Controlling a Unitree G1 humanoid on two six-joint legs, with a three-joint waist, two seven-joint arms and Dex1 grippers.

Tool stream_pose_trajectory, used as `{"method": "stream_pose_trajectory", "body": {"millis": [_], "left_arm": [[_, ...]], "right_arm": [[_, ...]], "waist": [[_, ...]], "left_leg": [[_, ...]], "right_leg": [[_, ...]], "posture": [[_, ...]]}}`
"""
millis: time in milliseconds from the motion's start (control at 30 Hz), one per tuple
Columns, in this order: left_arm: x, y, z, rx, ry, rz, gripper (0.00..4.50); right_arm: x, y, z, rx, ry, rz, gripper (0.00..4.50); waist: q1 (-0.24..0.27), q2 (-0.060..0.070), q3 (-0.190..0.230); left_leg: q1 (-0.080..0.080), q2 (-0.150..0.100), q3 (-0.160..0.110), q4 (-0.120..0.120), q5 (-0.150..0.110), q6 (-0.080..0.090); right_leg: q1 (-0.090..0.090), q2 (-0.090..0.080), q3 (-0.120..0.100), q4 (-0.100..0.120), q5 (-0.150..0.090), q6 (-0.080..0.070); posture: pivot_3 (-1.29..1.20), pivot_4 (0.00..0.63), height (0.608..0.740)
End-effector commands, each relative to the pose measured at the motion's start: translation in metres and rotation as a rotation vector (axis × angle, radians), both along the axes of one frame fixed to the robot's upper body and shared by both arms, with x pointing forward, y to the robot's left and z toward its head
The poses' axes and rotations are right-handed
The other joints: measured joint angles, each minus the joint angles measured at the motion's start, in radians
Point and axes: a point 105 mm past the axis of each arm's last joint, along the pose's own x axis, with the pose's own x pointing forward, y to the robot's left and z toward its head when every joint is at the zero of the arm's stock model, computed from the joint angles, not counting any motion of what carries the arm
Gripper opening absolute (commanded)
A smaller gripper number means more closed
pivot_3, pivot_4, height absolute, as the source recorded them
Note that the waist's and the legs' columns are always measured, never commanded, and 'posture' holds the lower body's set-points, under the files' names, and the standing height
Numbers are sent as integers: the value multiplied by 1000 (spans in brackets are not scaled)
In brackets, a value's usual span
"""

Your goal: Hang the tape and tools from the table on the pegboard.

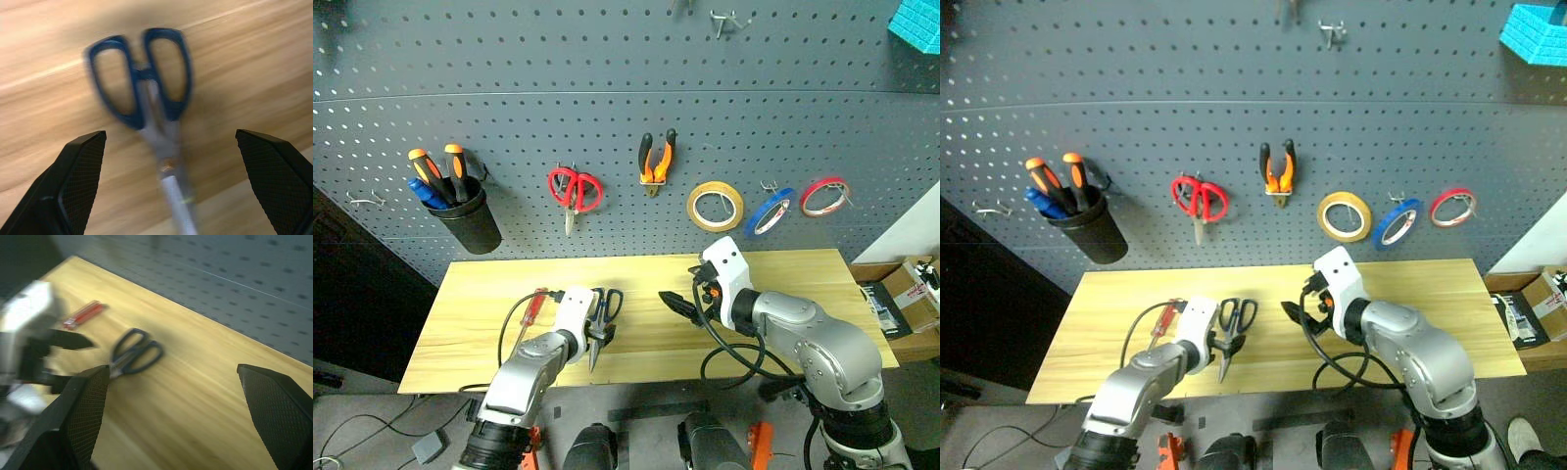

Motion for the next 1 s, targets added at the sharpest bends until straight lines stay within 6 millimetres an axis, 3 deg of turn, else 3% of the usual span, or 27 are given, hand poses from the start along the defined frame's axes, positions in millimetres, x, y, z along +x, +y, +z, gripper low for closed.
{"method": "stream_pose_trajectory", "body": {"millis": [33, 200, 633, 733, 1000], "left_arm": [[3, 6, -9, 28, 31, 58, 4500], [6, 14, -23, 38, 82, 164, 4500], [1, -2, -47, 59, 188, 153, 4500], [5, -2, -48, 51, 197, 188, 3903], [9, -1, -47, 44, 191, 205, 1362]], "right_arm": [[-9, 3, 4, -4, -19, 32, 4443], [-11, 1, 2, -18, -18, 22, 4443], [-30, 0, 6, -31, -23, 128, 4443], [-37, 1, 6, -14, -1, 167, 4500], [-50, -9, 8, -52, -21, 306, 4500]], "waist": [[-3, 0, 0], [-4, 0, 0], [-4, 0, 0], [-4, 0, 0], [-4, 0, 0]], "left_leg": [[0, 0, 0, 0, 0, 0], [0, 0, 1, 0, 0, 0], [4, -1, 0, 0, 0, 0], [9, -1, -1, 0, 0, 0], [11, -2, -1, -1, 0, 0]], "right_leg": [[0, 0, 0, 0, 0, 0], [0, 0, 1, -1, 0, 0], [6, 0, -1, -2, 0, 0], [12, 0, -2, -4, -1, 2], [14, 0, -1, -5, -2, 5]], "posture": [[-121, 187, 740], [-136, 189, 740], [-168, 191, 740], [-170, 190, 740], [-177, 185, 740]]}}
